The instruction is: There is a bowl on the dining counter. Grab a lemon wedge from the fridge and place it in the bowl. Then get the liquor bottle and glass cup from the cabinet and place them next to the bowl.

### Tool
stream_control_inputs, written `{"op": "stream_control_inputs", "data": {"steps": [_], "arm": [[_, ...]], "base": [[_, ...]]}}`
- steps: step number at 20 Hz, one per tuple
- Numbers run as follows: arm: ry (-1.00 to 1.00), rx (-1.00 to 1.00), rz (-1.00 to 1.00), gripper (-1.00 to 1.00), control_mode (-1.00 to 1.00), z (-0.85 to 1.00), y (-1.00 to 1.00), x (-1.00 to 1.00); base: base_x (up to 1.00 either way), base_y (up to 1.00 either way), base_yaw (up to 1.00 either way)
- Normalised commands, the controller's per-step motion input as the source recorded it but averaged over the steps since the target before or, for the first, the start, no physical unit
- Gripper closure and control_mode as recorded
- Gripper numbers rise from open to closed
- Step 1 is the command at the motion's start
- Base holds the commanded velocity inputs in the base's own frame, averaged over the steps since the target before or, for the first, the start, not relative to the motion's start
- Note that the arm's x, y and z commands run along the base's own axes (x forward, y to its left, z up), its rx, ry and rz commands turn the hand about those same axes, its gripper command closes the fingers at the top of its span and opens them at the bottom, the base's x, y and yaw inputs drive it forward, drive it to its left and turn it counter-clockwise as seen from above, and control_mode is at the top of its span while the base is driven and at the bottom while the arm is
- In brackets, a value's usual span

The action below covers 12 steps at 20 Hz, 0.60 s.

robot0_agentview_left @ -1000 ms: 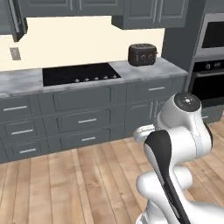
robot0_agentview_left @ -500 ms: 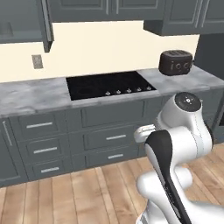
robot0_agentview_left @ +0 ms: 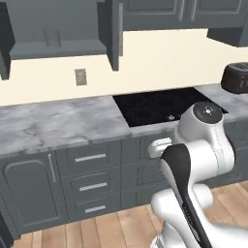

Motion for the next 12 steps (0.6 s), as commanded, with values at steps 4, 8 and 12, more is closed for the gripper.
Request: {"op": "stream_control_inputs", "data": {"steps": [4, 8, 12], "arm": [[0.0, 0.0, 0.0, -1.0, 1.0, 0.0, 0.0, 0.0], [0.0, 0.0, 0.0, -1.0, 1.0, 0.0, 0.0, 0.0], [0.0, 0.0, 0.0, -1.0, 1.0, 0.0, 0.0, 0.0]], "base": [[0.45, 0.94, 0.0], [0.24, 0.55, 0.0], [0.29, 0.21, 0.02]]}}
